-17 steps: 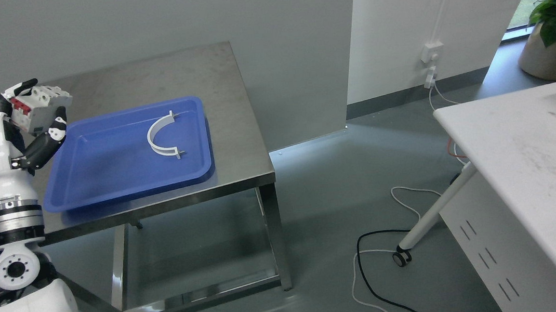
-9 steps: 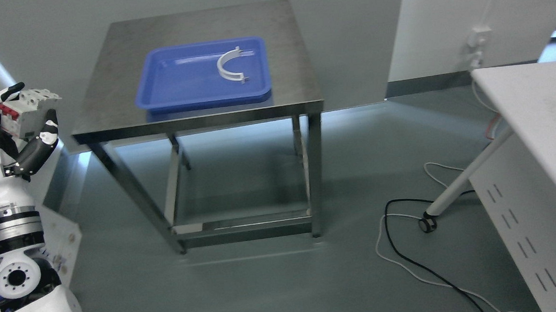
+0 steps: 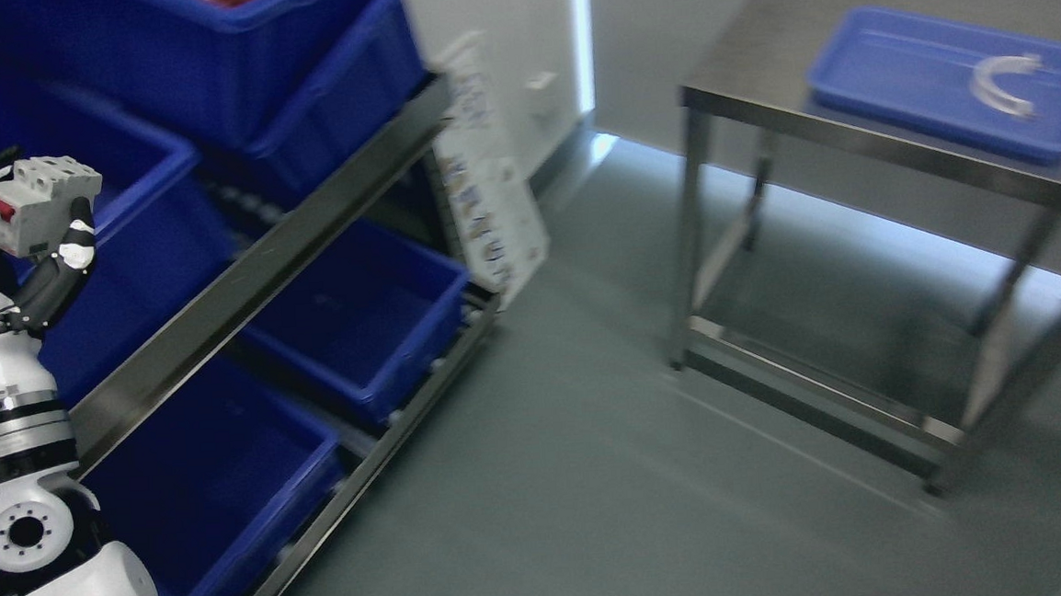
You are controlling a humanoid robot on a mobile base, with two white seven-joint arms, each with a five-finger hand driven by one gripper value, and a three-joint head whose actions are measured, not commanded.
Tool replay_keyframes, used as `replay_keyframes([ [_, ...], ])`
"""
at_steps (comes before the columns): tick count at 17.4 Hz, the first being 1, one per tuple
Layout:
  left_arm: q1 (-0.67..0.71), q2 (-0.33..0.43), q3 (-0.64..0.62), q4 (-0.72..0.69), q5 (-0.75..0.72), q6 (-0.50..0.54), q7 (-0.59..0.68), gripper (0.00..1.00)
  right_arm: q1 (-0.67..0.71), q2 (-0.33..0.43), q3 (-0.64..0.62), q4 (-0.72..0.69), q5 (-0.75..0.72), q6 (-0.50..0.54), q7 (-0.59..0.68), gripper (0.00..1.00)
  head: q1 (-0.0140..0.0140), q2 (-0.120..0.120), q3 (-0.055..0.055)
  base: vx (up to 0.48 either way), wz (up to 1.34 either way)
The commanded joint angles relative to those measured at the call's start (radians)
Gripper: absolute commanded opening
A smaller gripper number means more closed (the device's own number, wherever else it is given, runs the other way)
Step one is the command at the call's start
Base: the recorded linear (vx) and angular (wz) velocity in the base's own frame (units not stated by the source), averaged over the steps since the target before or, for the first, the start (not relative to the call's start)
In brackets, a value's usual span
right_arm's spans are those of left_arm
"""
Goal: Place circuit breaker on shelf
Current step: 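Carry the breaker in the left hand while turning toward the bin rack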
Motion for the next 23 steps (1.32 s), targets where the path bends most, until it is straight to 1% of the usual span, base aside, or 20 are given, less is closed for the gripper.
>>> replay_keyframes([
  [1,-0.024,0.007,-0.079,-0.079,0.002,0.004,-0.001,0.03,0.0,-0.017,0.02,0.0,0.0,0.03,0.0,1.0,0.0,0.0,0.0,-0.156,1.81],
  [4,-0.011,0.007,-0.088,-0.073,0.0,0.018,-0.015,0.03,0.0,-0.017,0.02,0.0,0.0,0.03,0.0,1.0,0.0,0.0,0.0,-0.099,1.79],
  [7,-0.01,0.007,-0.088,-0.07,-0.001,0.045,-0.068,0.03,0.0,-0.017,0.02,0.0,0.0,0.028,0.0,1.0,0.0,0.0,0.0,0.016,1.65],
  [10,-0.028,0.007,-0.09,-0.034,-0.001,0.047,-0.105,0.04,0.0,-0.017,0.02,0.0,0.0,0.028,0.0,1.0,0.0,0.0,0.0,0.126,1.08],
  [12,-0.057,0.017,-0.146,0.004,-0.004,0.057,-0.107,0.04,0.0,-0.017,0.02,0.0,0.0,0.028,0.001,1.0,0.0,0.0,0.0,0.176,0.76],
  [14,-0.119,0.109,-0.223,0.08,-0.008,0.115,-0.108,0.04,0.0,-0.017,0.02,0.0,0.0,0.028,0.0,1.0,0.0,0.0,0.0,0.195,0.3],
  [16,-0.195,0.234,-0.321,0.227,-0.017,0.125,-0.107,0.04,0.0,-0.017,0.02,-0.002,0.0,0.03,0.0,1.0,0.0,0.0,0.0,0.198,0.09],
  [17,-0.226,0.283,-0.353,0.289,-0.046,0.128,-0.107,0.04,0.0,-0.017,0.02,0.0,0.0,0.03,0.001,1.0,0.0,0.0,0.0,0.232,-0.14],
  [18,-0.27,0.314,-0.375,0.378,-0.107,0.128,-0.107,0.04,0.0,-0.017,0.02,0.0,0.0,0.03,0.001,1.0,0.0,-0.001,0.0,0.232,-0.14],
  [19,-0.31,0.318,-0.375,0.456,-0.162,0.128,-0.107,0.04,0.0,-0.017,0.02,0.0,0.0,0.028,0.0,1.0,0.0,-0.001,0.0,0.22,-0.19],
  [20,-0.327,0.325,-0.375,0.504,-0.191,0.128,-0.107,0.04,0.0,-0.017,0.02,0.0,0.0,0.03,0.001,1.0,0.0,-0.001,0.0,0.22,-0.19],
  [23,-0.356,0.363,-0.381,0.562,-0.254,0.139,-0.133,0.04,0.0,-0.017,0.02,0.0,0.0,0.03,0.001,1.0,0.0,-0.001,0.0,0.192,-0.23],
])
